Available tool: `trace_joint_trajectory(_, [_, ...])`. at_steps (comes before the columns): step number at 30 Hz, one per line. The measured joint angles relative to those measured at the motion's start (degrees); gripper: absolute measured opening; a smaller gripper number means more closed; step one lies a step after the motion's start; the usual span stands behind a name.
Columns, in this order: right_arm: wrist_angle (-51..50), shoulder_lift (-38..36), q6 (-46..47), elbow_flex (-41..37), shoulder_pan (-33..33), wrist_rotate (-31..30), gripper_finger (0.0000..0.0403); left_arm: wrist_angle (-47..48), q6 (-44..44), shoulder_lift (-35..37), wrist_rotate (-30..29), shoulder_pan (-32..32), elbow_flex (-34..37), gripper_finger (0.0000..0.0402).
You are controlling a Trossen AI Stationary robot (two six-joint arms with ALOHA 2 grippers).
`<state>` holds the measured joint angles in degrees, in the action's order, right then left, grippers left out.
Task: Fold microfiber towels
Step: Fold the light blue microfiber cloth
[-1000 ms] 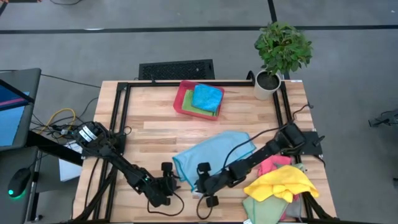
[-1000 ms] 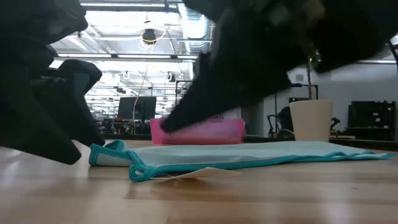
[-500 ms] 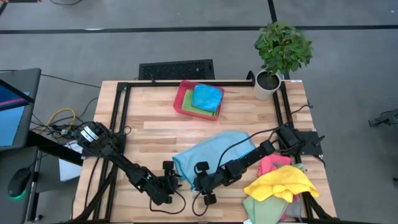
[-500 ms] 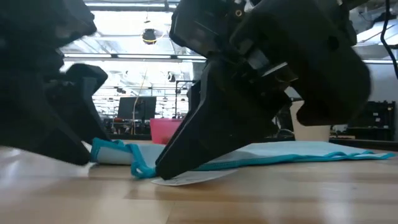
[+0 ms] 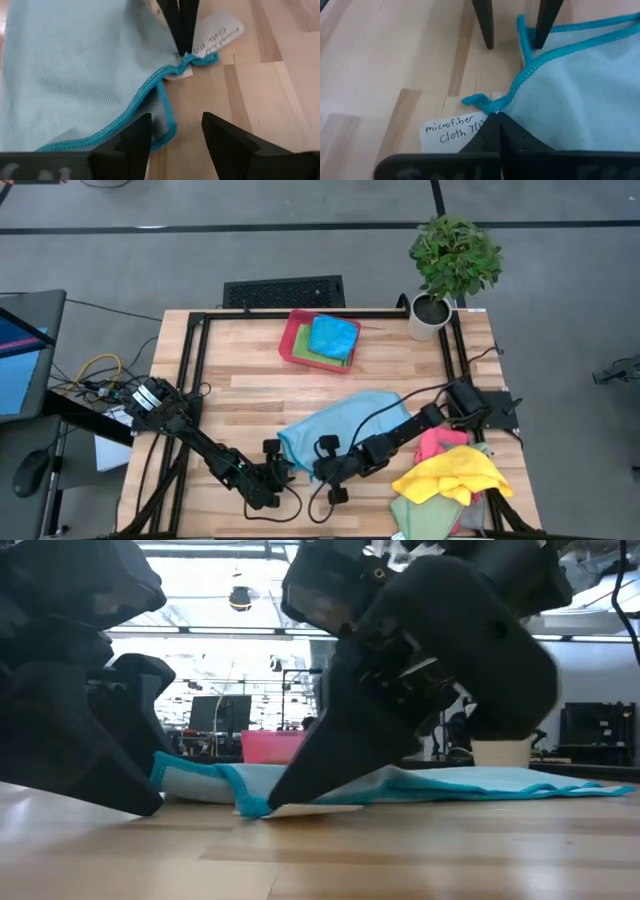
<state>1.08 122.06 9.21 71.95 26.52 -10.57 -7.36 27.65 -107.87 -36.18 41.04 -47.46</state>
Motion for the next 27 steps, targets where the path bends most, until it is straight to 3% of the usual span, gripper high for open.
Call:
trace_joint_trajectory(15, [5.1, -6.5, -0.7, 0.0, -1.9, 0.1, 0.0018, -4.0, 4.1, 0.0, -0.1, 0.1, 0.0, 0.0171])
trace_joint_trajectory(21, [10.1, -6.6, -2.4, 0.0, -2.4, -8.6, 0.0012, -4.3, 6.3, 0.0, 1.2, 0.1, 0.0, 0.0171])
trace_joint_trajectory(27, [11.7, -4.7, -1.6, 0.1, -3.4, -6.9, 0.0021, -4.2, 9.0, 0.0, 2.8, 0.5, 0.0, 0.0171])
